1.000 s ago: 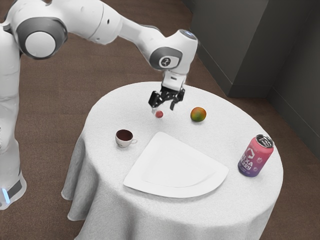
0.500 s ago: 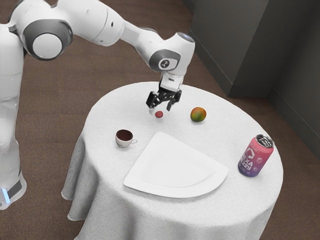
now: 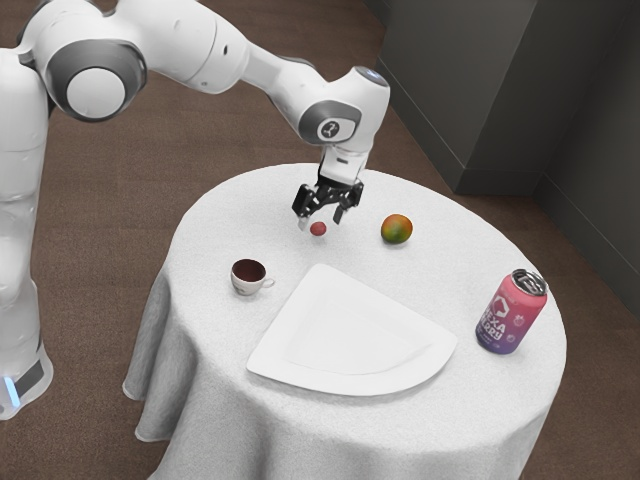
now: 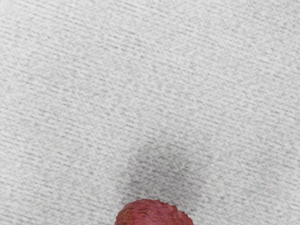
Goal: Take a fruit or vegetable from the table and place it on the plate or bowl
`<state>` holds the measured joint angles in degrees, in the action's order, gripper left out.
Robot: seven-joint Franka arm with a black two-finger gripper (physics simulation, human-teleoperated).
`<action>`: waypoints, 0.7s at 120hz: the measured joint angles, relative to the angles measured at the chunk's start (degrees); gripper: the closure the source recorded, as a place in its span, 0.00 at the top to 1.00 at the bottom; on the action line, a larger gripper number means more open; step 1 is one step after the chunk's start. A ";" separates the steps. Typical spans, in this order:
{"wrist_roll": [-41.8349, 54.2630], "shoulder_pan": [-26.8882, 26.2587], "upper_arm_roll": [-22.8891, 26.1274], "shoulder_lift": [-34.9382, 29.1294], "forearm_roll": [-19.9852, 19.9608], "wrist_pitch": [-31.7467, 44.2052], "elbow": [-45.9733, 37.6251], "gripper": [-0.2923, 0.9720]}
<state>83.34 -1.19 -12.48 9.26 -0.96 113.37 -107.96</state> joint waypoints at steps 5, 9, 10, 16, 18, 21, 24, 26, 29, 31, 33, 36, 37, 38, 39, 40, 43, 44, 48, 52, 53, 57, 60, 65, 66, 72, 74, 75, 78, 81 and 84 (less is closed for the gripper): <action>0.08 -0.05 0.00 0.28 0.00 0.05 0.00 0.75; 0.13 -0.10 0.00 0.39 0.00 0.10 -0.03 0.75; 0.15 -0.11 0.00 0.41 0.00 0.11 -0.04 0.75; 0.22 -0.12 0.00 0.47 0.00 0.17 -0.07 0.75; 0.25 -0.10 0.00 0.49 0.00 0.18 -0.06 0.75; 0.28 -0.08 0.00 0.50 0.00 0.21 -0.07 0.74; 0.32 -0.07 0.00 0.51 0.00 0.24 -0.05 0.73; 0.34 -0.07 0.00 0.51 0.00 0.26 -0.04 0.73; 0.37 -0.08 0.00 0.56 0.00 0.29 -0.04 0.71; 0.39 -0.09 0.00 0.61 0.00 0.33 -0.03 0.70; 0.41 -0.10 0.01 0.66 0.00 0.37 -0.02 0.68; 0.44 -0.13 0.02 0.71 0.00 0.42 -0.03 0.67; 0.45 -0.13 0.02 0.72 0.00 0.44 -0.03 0.66; 0.46 -0.13 0.03 0.73 0.00 0.45 -0.03 0.66; 0.47 -0.14 0.02 0.74 0.00 0.47 -0.03 0.65; 0.48 -0.14 0.02 0.75 0.00 0.48 -0.04 0.65; 0.50 -0.15 0.01 0.76 0.00 0.52 -0.04 0.63; 0.51 -0.14 0.01 0.77 0.00 0.53 -0.04 0.63; 0.54 -0.10 0.01 0.80 0.00 0.57 -0.02 0.61; 0.58 -0.07 0.00 0.82 0.00 0.61 -0.01 0.58; 0.58 -0.06 0.00 0.83 -0.01 0.62 -0.01 0.58; 0.61 -0.02 0.00 0.85 -0.01 0.65 -0.02 0.55; 0.63 0.01 0.00 0.86 -0.02 0.67 -0.01 0.53; 0.67 0.03 0.00 0.87 -0.05 0.69 -0.01 0.49; 0.67 0.03 0.00 0.87 -0.08 0.70 -0.01 0.48; 0.71 0.03 0.00 0.88 -0.23 0.73 0.00 0.44; 0.72 0.03 0.00 0.88 -0.28 0.73 0.00 0.43; 0.72 0.04 0.00 0.88 -0.30 0.74 -0.01 0.42; 0.74 0.06 0.00 0.88 -0.36 0.75 -0.02 0.41; 0.75 0.08 0.00 0.88 -0.39 0.76 -0.01 0.39; 0.77 0.10 0.00 0.88 -0.42 0.78 0.00 0.38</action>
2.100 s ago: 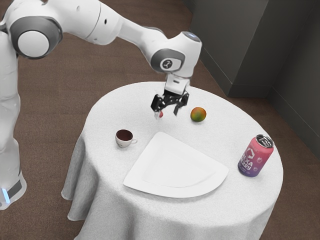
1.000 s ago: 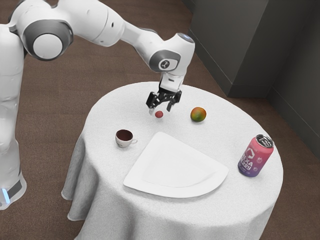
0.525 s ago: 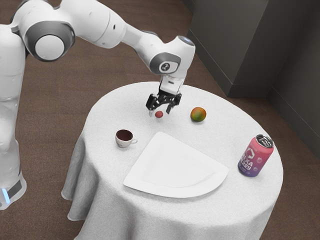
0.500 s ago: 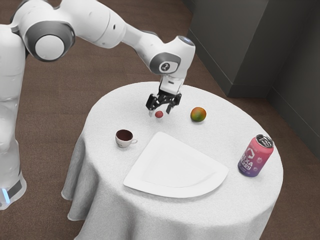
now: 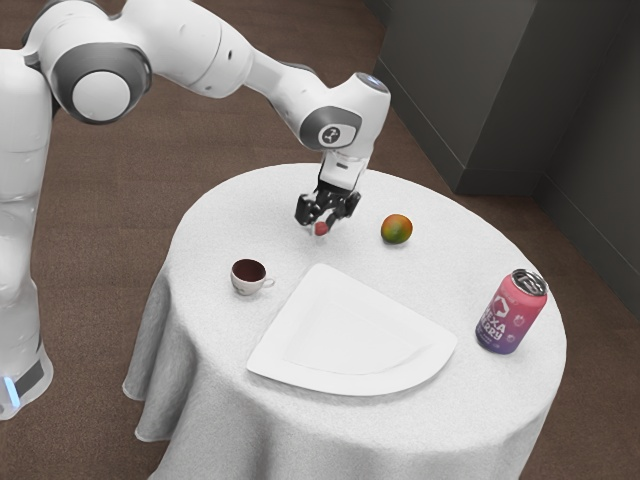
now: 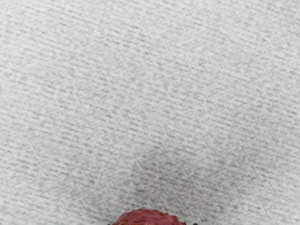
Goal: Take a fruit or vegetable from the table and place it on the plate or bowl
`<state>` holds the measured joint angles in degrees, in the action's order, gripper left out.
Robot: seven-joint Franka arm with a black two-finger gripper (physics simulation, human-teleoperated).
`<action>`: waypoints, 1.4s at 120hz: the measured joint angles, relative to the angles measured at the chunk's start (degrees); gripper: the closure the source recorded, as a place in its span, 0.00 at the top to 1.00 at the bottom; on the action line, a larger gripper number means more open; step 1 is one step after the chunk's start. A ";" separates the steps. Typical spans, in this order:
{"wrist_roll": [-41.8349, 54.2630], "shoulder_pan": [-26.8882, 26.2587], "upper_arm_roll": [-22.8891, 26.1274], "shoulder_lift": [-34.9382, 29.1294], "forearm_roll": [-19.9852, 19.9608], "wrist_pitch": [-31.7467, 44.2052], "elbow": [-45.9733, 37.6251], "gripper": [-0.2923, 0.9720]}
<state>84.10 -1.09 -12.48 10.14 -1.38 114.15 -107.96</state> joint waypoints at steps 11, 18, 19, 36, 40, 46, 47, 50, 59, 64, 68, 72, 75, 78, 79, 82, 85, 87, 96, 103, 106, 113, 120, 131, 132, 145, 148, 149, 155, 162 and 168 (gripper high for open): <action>0.05 0.01 0.00 0.04 -0.09 0.07 0.01 0.38; 0.07 -0.04 0.00 0.01 -0.12 0.11 0.01 0.38; 0.07 -0.06 -0.01 0.00 -0.13 0.11 0.01 0.38; 0.14 -0.53 -0.07 -2.06 -0.10 -0.90 2.13 0.37; 0.15 -0.82 0.12 -4.21 -0.10 -1.81 2.89 0.37; 0.12 -1.58 0.39 -8.68 -0.03 -3.83 3.43 0.37; 0.11 -1.77 0.42 -9.34 -0.01 -4.19 3.47 0.37; 0.06 -2.33 0.49 -10.87 0.06 -5.26 3.56 0.37; -0.45 -5.00 0.62 -13.05 0.19 -8.24 3.49 0.37; -0.87 -9.09 0.61 -13.26 0.16 -9.41 3.37 0.37; -1.21 -13.88 0.58 -13.25 0.06 -10.13 3.32 0.37; -1.56 -19.36 0.58 -13.09 -0.02 -10.66 3.27 0.37; -1.80 -23.46 0.57 -12.63 -0.22 -10.92 3.24 0.37; -2.03 -27.34 0.57 -12.12 -0.42 -11.08 3.21 0.37; -2.11 -28.59 0.55 -11.97 -0.49 -11.11 3.20 0.37; -2.33 -32.18 0.53 -11.58 -0.70 -11.20 3.19 0.37; -2.55 -35.55 0.54 -11.27 -0.93 -11.24 3.18 0.37; -2.68 -37.74 0.52 -11.09 -1.05 -11.25 3.18 0.37; -3.26 -47.07 0.44 -10.34 -1.45 -11.22 3.17 0.37; -3.65 -54.09 0.38 -9.79 -1.59 -11.02 3.20 0.37; -3.81 -57.04 0.37 -9.57 -1.61 -10.87 3.22 0.36; -4.14 -63.51 0.33 -9.28 -1.58 -10.48 3.25 0.36; -4.42 -68.88 0.27 -9.11 -1.40 -10.00 3.25 0.36; -4.67 -73.32 0.26 -8.35 -0.99 -8.75 3.41 0.36; -4.68 -73.33 0.26 -8.24 -0.97 -8.62 3.44 0.36; -4.59 -63.35 0.29 -7.43 -0.77 -7.40 3.80 0.36; -4.52 -58.07 0.28 -7.32 -0.74 -7.20 3.87 0.36; -4.49 -56.07 0.28 -7.28 -0.73 -7.14 3.92 0.36; -4.33 -41.87 0.25 -7.09 -0.69 -6.81 4.26 0.36; -4.16 -23.79 0.18 -7.06 -0.66 -6.52 4.42 0.37; -4.04 -11.11 0.12 -7.10 -0.64 -6.34 4.46 0.36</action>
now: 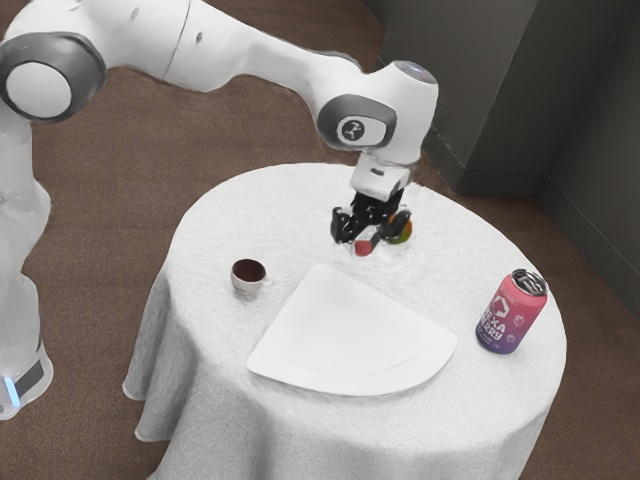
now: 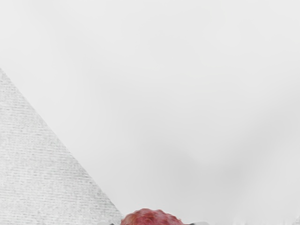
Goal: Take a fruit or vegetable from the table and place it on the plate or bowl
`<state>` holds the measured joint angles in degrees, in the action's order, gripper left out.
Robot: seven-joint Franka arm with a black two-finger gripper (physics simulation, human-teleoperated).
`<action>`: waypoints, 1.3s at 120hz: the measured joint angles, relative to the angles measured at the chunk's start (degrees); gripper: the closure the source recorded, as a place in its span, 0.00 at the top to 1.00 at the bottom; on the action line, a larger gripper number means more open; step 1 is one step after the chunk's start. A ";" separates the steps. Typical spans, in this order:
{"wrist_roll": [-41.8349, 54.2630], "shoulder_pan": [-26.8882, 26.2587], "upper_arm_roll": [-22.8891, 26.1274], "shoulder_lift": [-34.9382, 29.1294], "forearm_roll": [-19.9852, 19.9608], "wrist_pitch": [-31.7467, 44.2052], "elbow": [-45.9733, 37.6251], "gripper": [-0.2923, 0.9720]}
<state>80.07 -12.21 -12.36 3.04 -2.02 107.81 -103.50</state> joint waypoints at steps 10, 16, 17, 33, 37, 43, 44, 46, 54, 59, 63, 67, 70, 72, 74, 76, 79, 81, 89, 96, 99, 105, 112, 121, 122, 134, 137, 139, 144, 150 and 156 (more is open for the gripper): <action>0.18 10.26 0.16 -0.06 -0.02 0.22 0.02 0.36; 0.25 9.54 0.33 -0.06 -0.04 0.32 0.02 0.36; 0.26 8.99 0.34 -0.05 -0.05 0.34 0.02 0.36; 0.39 -7.96 0.56 0.06 -0.11 0.50 0.03 0.35; 0.42 -12.13 0.60 0.08 -0.12 0.54 0.03 0.35; 0.46 -16.61 0.65 0.11 -0.12 0.59 0.03 0.35; 0.46 -17.11 0.65 0.12 -0.12 0.60 0.03 0.35; 0.48 -17.91 0.65 0.12 -0.13 0.61 0.03 0.35; 0.54 -18.37 0.61 0.12 -0.13 0.66 0.03 0.35; 0.58 -16.87 0.58 0.11 -0.11 0.68 0.03 0.35; 0.62 -15.09 0.56 0.10 -0.10 0.69 0.03 0.35; 0.65 -13.09 0.54 0.09 -0.09 0.71 0.03 0.35; 0.68 -11.60 0.52 0.08 -0.08 0.71 0.03 0.35; 0.69 -10.66 0.51 0.09 -0.08 0.71 0.03 0.35; 0.71 -9.79 0.51 0.09 -0.07 0.72 0.03 0.35; 0.72 -9.02 0.50 0.08 -0.07 0.72 0.03 0.35; 0.74 -8.07 0.49 0.07 -0.07 0.73 0.03 0.35; 0.76 -7.58 0.48 0.06 -0.07 0.72 0.03 0.35; 0.81 -6.79 0.47 0.05 -0.06 0.71 0.01 0.35; 0.85 -7.39 0.48 0.26 -0.06 0.72 -0.04 0.36; 0.87 -7.91 0.48 0.42 -0.08 0.72 -0.05 0.35; 0.90 -9.19 0.49 0.63 -0.10 0.73 -0.06 0.35; 0.90 -10.55 0.50 0.78 -0.13 0.72 -0.02 0.40; 0.96 -11.15 0.45 1.53 -0.33 0.61 0.08 0.55; 0.96 -11.12 0.45 1.57 -0.35 0.60 0.09 0.57; 1.02 -10.30 0.47 1.78 -0.27 0.51 0.65 0.67; 1.06 -10.18 0.49 1.79 -0.22 0.44 1.01 0.69; 1.12 -10.13 0.50 1.80 -0.21 0.30 1.34 0.69; 1.31 -10.05 0.50 1.84 -0.17 -1.08 3.19 0.71; 1.73 -10.04 0.58 1.81 0.55 -2.93 6.57 0.73; 2.12 -10.68 0.64 1.59 1.16 -4.56 8.30 0.74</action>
<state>82.19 -22.89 -11.72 4.64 -0.87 103.25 -95.20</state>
